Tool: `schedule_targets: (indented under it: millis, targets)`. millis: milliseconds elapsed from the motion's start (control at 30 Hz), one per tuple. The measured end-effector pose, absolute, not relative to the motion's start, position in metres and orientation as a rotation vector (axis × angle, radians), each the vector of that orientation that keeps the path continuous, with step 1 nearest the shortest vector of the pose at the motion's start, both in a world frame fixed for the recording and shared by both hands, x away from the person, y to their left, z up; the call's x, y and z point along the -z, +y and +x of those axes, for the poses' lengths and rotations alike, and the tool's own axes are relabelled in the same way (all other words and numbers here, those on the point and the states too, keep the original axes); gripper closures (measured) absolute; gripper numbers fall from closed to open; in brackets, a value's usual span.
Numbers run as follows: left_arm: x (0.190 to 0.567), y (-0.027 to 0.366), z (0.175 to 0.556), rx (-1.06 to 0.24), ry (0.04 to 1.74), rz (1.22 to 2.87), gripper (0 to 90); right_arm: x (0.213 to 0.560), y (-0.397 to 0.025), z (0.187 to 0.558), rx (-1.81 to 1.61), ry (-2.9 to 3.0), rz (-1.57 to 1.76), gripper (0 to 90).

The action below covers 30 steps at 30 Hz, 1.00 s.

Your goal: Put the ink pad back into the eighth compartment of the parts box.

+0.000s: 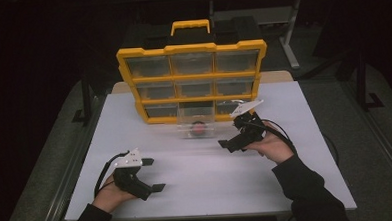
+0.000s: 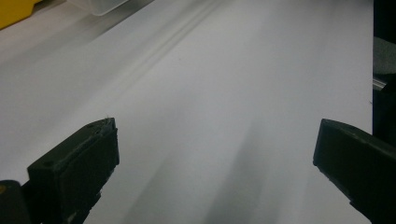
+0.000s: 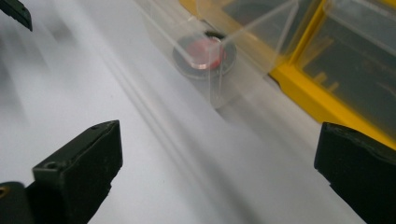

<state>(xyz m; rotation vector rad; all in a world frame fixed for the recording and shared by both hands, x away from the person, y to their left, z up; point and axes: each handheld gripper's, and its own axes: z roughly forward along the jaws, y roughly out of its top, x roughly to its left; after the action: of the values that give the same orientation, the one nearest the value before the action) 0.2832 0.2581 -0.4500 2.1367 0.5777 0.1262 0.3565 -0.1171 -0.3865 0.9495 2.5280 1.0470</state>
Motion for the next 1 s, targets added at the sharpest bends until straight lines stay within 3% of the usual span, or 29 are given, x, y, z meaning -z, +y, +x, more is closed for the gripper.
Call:
schedule_targets:
  millis: [1000]
  targets:
    - [0.449,0.258,0.283,-0.137,0.569,2.138,0.0,0.433,-0.174,0.295,-1.161,2.376,0.993,0.0]
